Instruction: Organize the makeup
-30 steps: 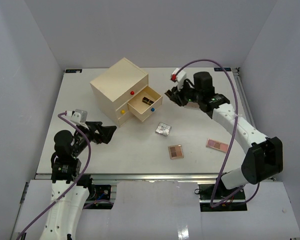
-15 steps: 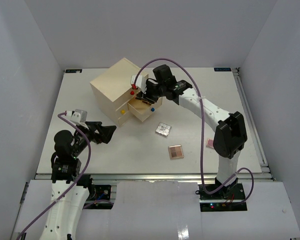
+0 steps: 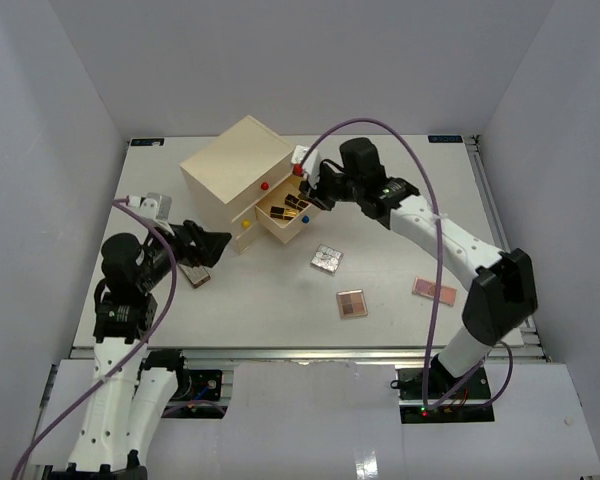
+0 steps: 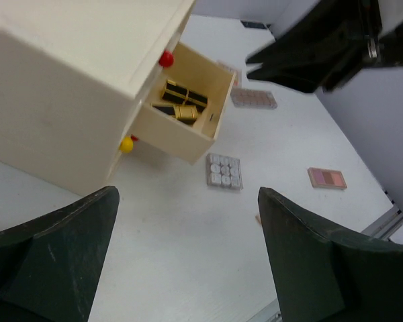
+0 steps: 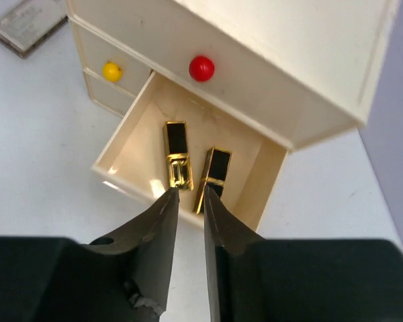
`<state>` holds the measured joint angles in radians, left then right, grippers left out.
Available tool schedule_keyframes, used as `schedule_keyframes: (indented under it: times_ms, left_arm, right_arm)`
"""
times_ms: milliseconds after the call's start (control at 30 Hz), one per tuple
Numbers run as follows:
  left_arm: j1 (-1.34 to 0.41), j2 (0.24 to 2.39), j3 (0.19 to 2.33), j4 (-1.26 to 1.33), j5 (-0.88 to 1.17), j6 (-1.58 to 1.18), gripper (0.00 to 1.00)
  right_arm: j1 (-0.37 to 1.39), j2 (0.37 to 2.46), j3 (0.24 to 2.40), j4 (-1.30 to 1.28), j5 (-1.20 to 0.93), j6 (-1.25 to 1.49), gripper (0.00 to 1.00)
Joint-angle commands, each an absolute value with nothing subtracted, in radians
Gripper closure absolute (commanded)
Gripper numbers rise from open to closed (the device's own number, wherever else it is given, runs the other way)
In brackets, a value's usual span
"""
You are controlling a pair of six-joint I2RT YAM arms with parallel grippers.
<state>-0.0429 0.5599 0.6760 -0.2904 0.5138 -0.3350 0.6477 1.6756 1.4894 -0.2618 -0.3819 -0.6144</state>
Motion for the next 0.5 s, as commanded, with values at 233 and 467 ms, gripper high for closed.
schedule_keyframes:
  times_ms: [233, 467]
  left_arm:
    - [-0.045, 1.148, 1.347, -0.334, 0.476, -0.234, 0.20]
    - [-0.049, 1.536, 1.645, -0.368, 0.385, -0.076, 0.20]
  right_arm:
    - [0.460, 1.420, 0.994, 0.259, -0.344, 0.101, 0.92]
    - [0.458, 1.480, 0.928, 0.280, -0.299, 0.321, 0.92]
